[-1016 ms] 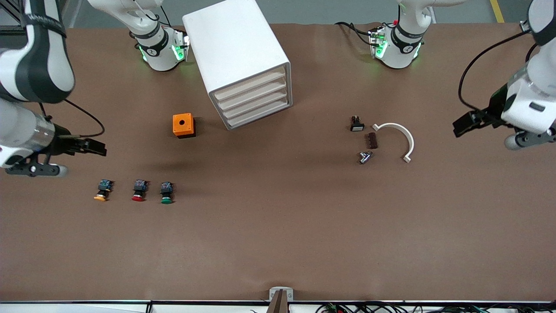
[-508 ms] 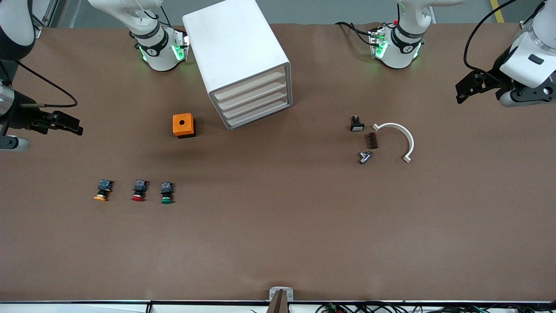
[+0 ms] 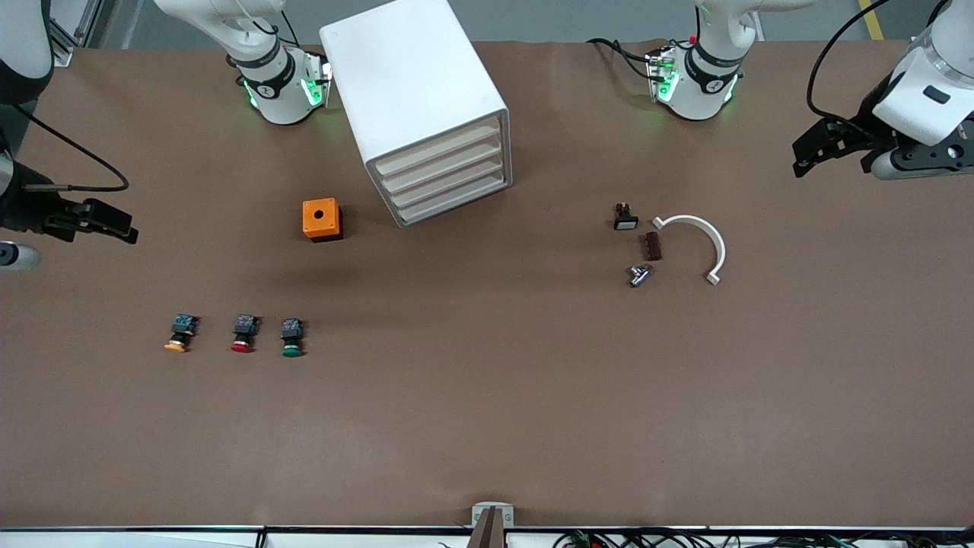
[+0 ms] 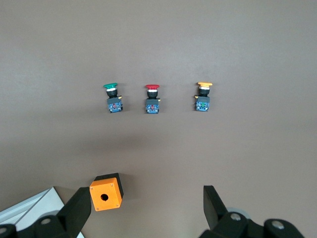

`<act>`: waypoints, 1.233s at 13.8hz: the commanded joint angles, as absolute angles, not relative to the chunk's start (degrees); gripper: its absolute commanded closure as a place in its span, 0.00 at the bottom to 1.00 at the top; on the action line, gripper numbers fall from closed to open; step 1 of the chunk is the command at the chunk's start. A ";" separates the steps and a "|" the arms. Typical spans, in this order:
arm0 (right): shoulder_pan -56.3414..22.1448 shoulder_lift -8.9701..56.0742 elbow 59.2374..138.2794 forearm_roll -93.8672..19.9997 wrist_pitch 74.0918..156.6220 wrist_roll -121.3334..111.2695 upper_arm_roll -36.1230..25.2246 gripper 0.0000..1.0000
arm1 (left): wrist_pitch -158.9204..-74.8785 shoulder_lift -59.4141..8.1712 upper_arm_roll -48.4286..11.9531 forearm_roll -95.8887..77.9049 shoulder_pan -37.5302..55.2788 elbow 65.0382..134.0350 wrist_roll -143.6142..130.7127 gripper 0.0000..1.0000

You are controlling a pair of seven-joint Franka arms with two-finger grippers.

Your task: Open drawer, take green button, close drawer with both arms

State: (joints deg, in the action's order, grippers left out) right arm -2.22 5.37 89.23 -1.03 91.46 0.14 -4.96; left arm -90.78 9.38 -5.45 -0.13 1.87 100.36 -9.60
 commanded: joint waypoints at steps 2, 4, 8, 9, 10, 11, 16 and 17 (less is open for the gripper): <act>-1.67 5.63 86.84 -0.88 87.11 0.44 -4.31 0.00 | -90.97 11.07 -5.71 -1.14 1.49 101.51 -8.53 0.00; -1.58 4.14 87.01 -1.14 86.92 0.44 -4.31 0.00 | -90.97 12.56 -5.71 -0.71 1.49 103.79 -8.53 0.00; 0.26 2.90 86.84 -2.89 86.93 0.18 -4.66 0.00 | -90.97 11.70 -5.71 -0.35 1.58 102.49 -8.70 0.00; 1.31 2.81 86.84 -3.77 85.79 0.00 -4.57 0.00 | -90.71 10.82 -5.71 -0.35 1.67 101.44 -9.05 0.00; 1.58 2.90 86.66 -4.21 84.13 -0.35 -4.57 0.00 | -90.62 10.64 -5.71 -0.26 1.67 100.90 -9.14 0.00; 1.67 2.90 86.66 -3.96 82.98 -0.35 -4.48 0.00 | -90.62 10.63 -5.71 -0.26 1.67 100.99 -9.23 0.00; 0.88 2.81 87.01 -0.88 83.41 -5.17 -3.78 0.00 | -90.62 10.72 -5.71 0.00 1.58 101.08 -9.32 0.00; 0.88 2.73 87.01 -0.88 83.50 -5.62 -3.78 0.00 | -90.70 10.72 -5.71 0.00 1.58 101.07 -9.23 0.00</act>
